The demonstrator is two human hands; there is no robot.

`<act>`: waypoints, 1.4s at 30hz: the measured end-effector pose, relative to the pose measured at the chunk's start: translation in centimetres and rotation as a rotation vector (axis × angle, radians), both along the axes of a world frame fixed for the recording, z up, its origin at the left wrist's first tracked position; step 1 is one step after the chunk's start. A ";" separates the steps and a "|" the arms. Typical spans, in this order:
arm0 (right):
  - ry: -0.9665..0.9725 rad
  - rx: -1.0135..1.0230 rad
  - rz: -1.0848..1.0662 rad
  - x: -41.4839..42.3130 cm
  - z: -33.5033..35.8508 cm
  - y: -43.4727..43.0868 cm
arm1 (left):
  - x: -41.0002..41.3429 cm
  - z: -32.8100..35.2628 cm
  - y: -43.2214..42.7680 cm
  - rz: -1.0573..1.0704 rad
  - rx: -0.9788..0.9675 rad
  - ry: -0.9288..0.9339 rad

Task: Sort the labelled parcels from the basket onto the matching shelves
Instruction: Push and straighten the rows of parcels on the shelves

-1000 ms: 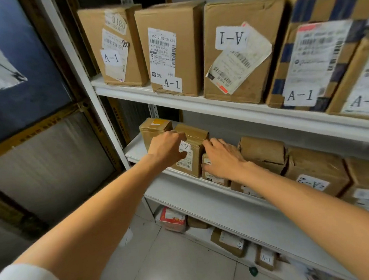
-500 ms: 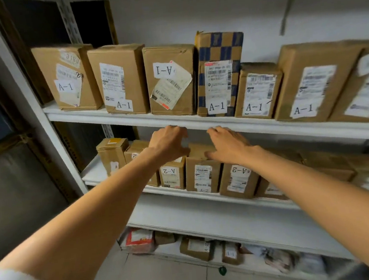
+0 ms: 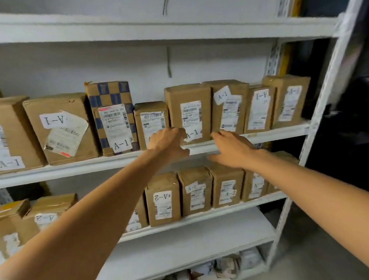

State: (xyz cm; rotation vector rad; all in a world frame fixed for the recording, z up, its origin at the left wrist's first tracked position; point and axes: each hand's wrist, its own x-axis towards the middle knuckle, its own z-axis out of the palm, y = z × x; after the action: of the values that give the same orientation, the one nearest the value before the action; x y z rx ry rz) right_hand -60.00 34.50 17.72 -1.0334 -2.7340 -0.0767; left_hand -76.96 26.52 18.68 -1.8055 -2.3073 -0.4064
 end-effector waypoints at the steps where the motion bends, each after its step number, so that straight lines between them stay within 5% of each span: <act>1: 0.006 0.007 -0.029 1.4 0.2 1.0 | 1.3 0.5 1.2 -0.028 0.006 -0.004; 10: 0.010 0.045 -0.175 11.4 2.4 12.4 | 11.5 3.5 13.2 -0.166 0.095 0.056; 24: 0.033 0.247 -0.096 17.7 8.0 33.2 | 17.6 5.6 33.2 -0.113 0.181 0.209; 27: 0.029 0.285 -0.036 16.7 9.3 36.5 | 17.4 5.5 35.5 -0.077 0.140 0.256; 32: 0.019 0.032 0.084 15.1 9.5 40.0 | 17.6 4.9 37.4 -0.029 0.046 0.232; 42: 0.116 0.089 0.131 16.5 9.0 42.6 | 18.6 4.4 38.6 -0.018 0.154 0.135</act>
State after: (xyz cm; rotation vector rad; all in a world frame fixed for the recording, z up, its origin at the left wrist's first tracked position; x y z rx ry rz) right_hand -43.53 77.15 26.76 -0.8068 -2.6591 -0.1132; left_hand -58.35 65.10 23.12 -1.7253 -2.1107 -0.4380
